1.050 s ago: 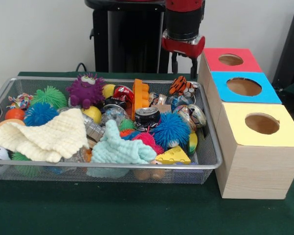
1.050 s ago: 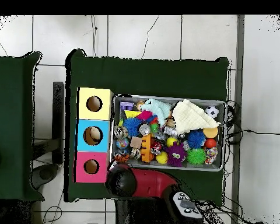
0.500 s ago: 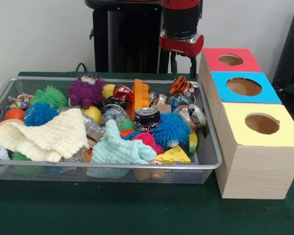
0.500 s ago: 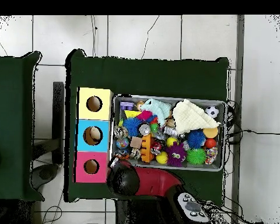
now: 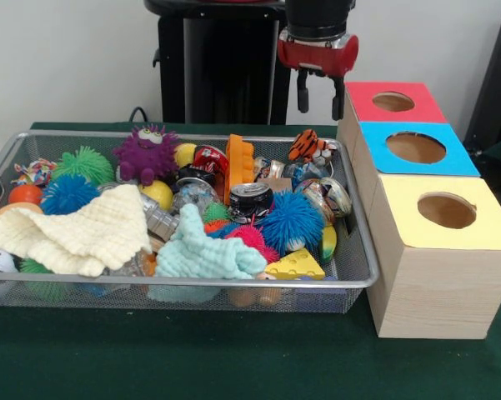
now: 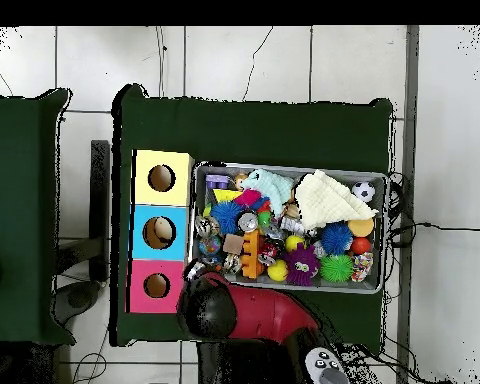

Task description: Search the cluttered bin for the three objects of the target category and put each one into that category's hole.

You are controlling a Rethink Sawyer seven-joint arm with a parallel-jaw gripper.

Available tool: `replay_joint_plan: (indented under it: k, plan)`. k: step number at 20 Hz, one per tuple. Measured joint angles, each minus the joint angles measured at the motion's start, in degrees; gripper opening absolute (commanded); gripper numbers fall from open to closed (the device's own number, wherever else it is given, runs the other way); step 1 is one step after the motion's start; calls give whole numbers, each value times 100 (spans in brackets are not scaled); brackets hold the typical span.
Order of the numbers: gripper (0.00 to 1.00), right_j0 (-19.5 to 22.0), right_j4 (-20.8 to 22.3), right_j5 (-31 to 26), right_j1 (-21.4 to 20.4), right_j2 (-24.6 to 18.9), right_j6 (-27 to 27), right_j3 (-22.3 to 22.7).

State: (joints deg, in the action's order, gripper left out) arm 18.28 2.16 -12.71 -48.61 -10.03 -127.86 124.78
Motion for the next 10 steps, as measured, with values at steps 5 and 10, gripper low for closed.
replay_joint_plan:
  k: [5, 10]
  plan:
    - [100, -35, -181, -21, -295, 0, 0, 46]
    - [100, -75, -212, -21, -303, 1, 0, 46]
